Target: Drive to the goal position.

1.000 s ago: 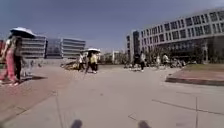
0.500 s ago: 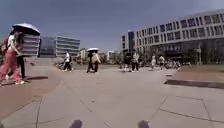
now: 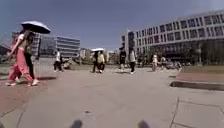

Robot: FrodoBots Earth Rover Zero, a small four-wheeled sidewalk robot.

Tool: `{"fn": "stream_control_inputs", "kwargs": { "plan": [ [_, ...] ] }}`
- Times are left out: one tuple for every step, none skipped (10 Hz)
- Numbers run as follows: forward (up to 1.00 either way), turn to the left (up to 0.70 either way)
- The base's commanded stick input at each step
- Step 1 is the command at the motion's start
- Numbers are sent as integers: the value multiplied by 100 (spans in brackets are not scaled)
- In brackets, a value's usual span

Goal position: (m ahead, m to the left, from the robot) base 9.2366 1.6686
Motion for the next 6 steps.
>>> {"fn": "stream_control_inputs", "kwargs": {
  "plan": [
    [70, 0],
    [70, 0],
    [70, 0],
    [70, -11],
    [70, -35],
    [70, -35]
  ]
}}
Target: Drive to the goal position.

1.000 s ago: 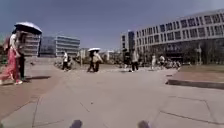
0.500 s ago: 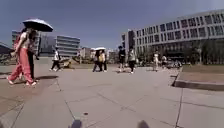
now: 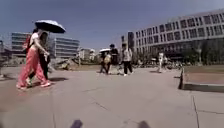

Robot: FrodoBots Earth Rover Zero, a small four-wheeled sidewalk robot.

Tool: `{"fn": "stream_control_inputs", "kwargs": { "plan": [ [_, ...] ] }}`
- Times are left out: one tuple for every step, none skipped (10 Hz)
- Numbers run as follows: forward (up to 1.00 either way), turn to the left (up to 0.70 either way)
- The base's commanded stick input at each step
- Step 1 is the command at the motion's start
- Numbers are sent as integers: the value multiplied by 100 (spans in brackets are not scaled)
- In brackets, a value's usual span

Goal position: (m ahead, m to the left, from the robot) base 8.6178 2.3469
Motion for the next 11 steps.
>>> {"fn": "stream_control_inputs", "kwargs": {
  "plan": [
    [70, -35],
    [70, -35],
    [70, -13],
    [70, 0],
    [70, 0],
    [70, 0],
    [70, 0],
    [70, 0],
    [70, 0],
    [70, -3],
    [70, -9]
  ]
}}
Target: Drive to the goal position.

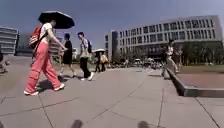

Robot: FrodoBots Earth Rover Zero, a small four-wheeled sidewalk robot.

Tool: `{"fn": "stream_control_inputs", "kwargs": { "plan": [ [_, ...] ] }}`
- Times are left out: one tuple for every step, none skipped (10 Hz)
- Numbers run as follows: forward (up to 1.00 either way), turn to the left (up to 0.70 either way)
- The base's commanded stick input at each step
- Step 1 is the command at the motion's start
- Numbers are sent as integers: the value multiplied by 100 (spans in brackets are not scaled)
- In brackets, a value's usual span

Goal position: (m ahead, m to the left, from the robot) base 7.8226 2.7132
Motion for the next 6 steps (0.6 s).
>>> {"fn": "stream_control_inputs", "kwargs": {
  "plan": [
    [70, -16],
    [70, -30],
    [70, -33],
    [70, -33],
    [70, -33],
    [70, -34]
  ]
}}
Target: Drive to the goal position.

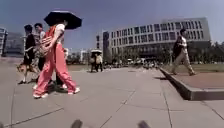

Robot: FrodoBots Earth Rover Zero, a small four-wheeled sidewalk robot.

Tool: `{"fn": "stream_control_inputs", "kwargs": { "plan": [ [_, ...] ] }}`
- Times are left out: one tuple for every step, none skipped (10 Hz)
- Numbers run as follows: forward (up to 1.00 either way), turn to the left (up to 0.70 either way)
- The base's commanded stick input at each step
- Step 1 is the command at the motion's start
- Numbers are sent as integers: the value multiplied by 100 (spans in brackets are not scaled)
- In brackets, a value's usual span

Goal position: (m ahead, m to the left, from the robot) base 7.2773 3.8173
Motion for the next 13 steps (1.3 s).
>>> {"fn": "stream_control_inputs", "kwargs": {
  "plan": [
    [70, -35],
    [70, -35],
    [70, -34],
    [70, -20],
    [70, -7],
    [70, 0],
    [70, 0],
    [70, 0],
    [70, 0],
    [70, 0],
    [70, 0],
    [70, 0],
    [70, 0]
  ]
}}
